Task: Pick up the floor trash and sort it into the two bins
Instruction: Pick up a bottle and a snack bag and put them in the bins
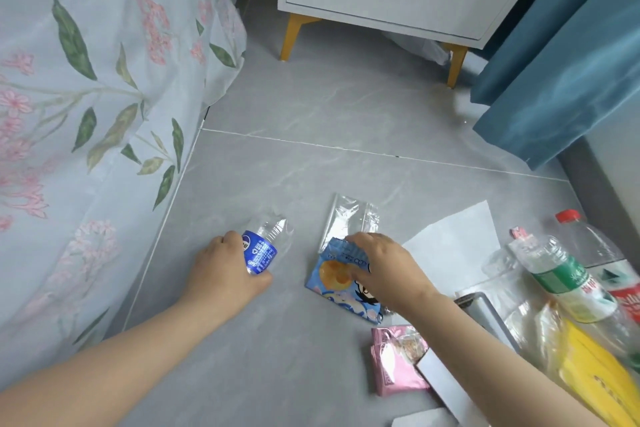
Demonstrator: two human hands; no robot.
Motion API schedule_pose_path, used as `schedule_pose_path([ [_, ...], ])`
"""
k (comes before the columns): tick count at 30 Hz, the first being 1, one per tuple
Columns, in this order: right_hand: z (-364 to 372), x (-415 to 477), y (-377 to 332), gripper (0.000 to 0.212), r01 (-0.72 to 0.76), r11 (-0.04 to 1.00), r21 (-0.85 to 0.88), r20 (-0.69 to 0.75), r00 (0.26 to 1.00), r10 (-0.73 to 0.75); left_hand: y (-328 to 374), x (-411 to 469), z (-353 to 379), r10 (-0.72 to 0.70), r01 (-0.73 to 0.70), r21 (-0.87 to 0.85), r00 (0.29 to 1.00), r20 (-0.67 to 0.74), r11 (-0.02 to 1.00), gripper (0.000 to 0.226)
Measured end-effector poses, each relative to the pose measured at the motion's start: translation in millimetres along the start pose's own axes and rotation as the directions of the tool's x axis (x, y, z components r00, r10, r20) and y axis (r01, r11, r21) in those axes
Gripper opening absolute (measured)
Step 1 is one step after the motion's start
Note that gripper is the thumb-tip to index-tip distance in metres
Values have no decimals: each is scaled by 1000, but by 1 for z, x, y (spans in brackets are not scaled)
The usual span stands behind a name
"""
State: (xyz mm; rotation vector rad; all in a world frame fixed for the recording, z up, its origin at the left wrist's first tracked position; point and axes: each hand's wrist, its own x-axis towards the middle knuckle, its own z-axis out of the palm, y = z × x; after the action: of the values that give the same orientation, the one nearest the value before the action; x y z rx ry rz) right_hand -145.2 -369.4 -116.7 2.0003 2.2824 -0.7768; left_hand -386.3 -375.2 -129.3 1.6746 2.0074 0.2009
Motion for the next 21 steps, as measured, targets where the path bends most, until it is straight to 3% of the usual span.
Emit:
schedule_pose_path([
  [4,16,-42,1,44,7,999,42,7,1000,-7,2,-6,0,23,-23,61,1000,9,998,44],
  [7,16,-55,-1,28,-4,1000,26,-15,1000,4,2,-13,2,38,-40,77,999,24,996,43],
  [11,-3,-44,4,39,-54,989,140,-92,993,67,1,-23,3,48,-52,96,998,39,994,43],
  [13,-11,-31,8,30,-41,990,133,-102,993,55,0,-27,4,51,-55,105,998,48,993,43],
  [21,-17,7,10,54,-121,991,-50,152,980,127,-3,-37,3,50,-57,93,996,78,994,43],
])
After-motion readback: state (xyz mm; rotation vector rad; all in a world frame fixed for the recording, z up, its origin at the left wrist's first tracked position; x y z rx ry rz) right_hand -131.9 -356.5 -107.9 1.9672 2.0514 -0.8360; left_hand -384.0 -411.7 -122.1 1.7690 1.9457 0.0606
